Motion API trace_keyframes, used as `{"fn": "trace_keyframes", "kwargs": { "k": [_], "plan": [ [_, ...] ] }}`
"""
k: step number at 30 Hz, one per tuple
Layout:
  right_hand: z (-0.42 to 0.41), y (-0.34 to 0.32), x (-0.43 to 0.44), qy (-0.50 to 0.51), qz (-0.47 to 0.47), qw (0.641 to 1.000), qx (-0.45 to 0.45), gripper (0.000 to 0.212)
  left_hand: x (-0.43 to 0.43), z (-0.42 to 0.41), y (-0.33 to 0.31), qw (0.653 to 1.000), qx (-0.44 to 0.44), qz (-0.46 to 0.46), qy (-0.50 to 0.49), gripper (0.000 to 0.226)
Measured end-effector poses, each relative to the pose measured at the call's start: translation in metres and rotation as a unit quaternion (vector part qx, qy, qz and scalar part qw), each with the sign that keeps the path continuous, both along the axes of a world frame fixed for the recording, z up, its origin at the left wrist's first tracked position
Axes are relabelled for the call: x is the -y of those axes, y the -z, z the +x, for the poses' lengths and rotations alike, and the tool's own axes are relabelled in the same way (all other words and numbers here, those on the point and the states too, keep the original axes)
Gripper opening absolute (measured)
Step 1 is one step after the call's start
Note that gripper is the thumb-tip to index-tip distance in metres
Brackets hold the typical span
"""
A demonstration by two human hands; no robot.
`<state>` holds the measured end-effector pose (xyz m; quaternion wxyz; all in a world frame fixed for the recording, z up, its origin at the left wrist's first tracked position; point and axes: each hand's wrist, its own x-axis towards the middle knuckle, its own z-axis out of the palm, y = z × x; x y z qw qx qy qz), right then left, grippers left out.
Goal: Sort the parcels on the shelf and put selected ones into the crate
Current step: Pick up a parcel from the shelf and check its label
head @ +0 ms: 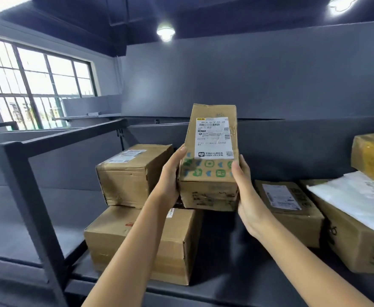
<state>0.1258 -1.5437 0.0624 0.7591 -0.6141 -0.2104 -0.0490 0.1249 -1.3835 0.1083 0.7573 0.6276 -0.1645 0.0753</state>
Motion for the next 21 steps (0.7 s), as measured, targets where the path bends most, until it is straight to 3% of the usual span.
{"fn": "trace_keyframes", "kwargs": {
  "k": [6, 9, 11, 15, 21],
  "plan": [
    [0.019, -0.012, -0.042, -0.021, 0.003, 0.998, -0.057, 0.107, -0.021, -0.007, -0.007, 0.993, -0.023, 0.041, -0.112, 0.042],
    [0.024, -0.01, -0.059, -0.009, 0.023, 0.997, -0.07, 0.083, -0.03, -0.001, -0.007, 0.977, -0.013, 0.135, -0.166, 0.078],
    [0.025, -0.008, -0.067, 0.016, 0.022, 0.998, -0.051, 0.067, -0.035, 0.003, -0.006, 0.972, 0.0, 0.151, -0.179, 0.07],
    [0.028, -0.005, -0.072, 0.041, -0.028, 0.999, -0.02, 0.07, -0.043, 0.019, -0.001, 0.957, 0.029, 0.174, -0.228, 0.028],
    [0.041, 0.001, -0.08, 0.064, -0.171, 0.983, 0.021, 0.073, -0.041, 0.036, 0.009, 0.866, 0.069, 0.304, -0.392, 0.022]
  ]
}}
